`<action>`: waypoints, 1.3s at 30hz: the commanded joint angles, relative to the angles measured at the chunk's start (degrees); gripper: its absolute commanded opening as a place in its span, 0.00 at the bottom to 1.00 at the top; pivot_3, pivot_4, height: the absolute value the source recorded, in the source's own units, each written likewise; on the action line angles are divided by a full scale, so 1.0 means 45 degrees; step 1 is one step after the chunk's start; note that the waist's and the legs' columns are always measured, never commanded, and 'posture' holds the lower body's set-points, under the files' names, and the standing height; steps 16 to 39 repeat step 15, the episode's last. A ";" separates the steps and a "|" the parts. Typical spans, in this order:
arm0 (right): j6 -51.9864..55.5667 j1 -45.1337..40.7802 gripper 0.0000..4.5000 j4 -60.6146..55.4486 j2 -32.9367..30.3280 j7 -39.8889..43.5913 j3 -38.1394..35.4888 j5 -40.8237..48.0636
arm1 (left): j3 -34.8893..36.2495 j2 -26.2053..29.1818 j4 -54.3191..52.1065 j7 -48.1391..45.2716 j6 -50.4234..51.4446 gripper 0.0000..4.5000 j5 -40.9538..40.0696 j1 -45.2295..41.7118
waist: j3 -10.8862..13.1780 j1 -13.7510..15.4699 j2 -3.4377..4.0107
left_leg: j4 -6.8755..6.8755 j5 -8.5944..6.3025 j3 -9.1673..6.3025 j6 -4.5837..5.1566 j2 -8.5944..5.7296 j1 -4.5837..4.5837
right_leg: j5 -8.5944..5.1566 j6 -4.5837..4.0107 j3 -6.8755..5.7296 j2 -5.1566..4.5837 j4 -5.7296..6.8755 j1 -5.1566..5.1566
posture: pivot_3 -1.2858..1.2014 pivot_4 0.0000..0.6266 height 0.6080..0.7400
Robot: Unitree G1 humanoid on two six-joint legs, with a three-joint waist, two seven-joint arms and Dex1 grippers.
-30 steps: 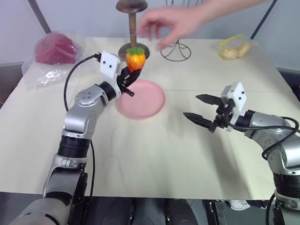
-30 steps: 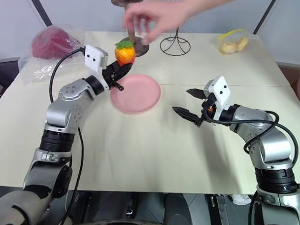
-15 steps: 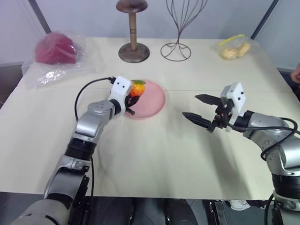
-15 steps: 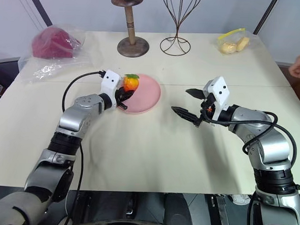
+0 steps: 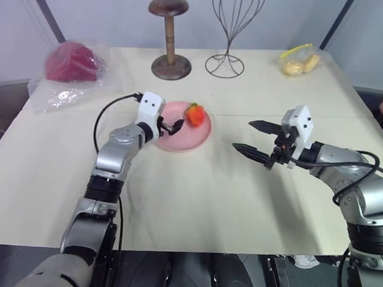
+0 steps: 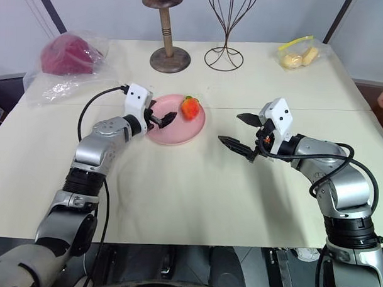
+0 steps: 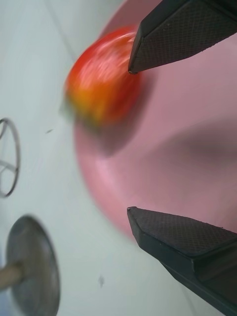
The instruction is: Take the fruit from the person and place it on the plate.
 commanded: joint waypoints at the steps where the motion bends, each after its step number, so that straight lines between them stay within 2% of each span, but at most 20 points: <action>1: -0.0527 -0.0324 1.00 0.0283 0.0138 -0.0144 -0.0307 -0.0253 | 0.1297 0.0419 -0.1790 0.0045 -0.0207 0.99 -0.0835 -0.0202 | 0.0000 -0.0003 0.0000 | 0.0000 0.0001 0.0000 -0.0001 0.0002 -0.0002 | 0.0000 0.0000 0.0000 0.0001 0.0001 -0.0004 | 0.52 0.24 1.00; 7: -0.1153 -0.0534 1.00 0.1190 0.0307 -0.0185 -0.0367 -0.0627 | 0.3222 0.2123 -0.5249 -0.0573 0.0728 0.99 -0.2224 0.2350 | -0.0004 -0.0110 0.0008 | -0.0021 0.0002 0.0020 -0.0006 0.0013 -0.0002 | 0.0000 0.0000 0.0026 0.0005 0.0010 -0.0036 | 0.52 0.24 1.00; 11: -0.1632 -0.0675 1.00 0.1795 0.0485 -0.0292 -0.0370 -0.0926 | 0.4229 0.2666 -0.6383 -0.0415 0.1185 0.99 -0.2747 0.4048 | -0.0003 0.0029 0.0004 | -0.0002 0.0004 0.0013 -0.0007 0.0008 -0.0004 | 0.0000 0.0000 0.0019 0.0000 0.0009 -0.0015 | 0.52 0.24 1.00; 15: -0.2195 -0.0937 1.00 0.2687 0.0735 -0.0334 -0.0249 -0.1303 | 0.5240 0.2693 -0.7190 -0.0276 0.0975 0.99 -0.3100 0.5899 | -0.0003 -0.0014 0.0004 | -0.0005 0.0001 0.0011 -0.0005 0.0002 -0.0002 | 0.0000 -0.0001 0.0019 -0.0006 0.0004 -0.0012 | 0.52 0.24 1.00; 39: -0.2195 -0.0937 1.00 0.2687 0.0735 -0.0334 -0.0249 -0.1303 | 0.5240 0.2693 -0.7190 -0.0276 0.0975 0.99 -0.3100 0.5899 | -0.0003 -0.0014 0.0004 | -0.0005 0.0001 0.0011 -0.0005 0.0002 -0.0002 | 0.0000 -0.0001 0.0019 -0.0006 0.0004 -0.0012 | 0.52 0.24 1.00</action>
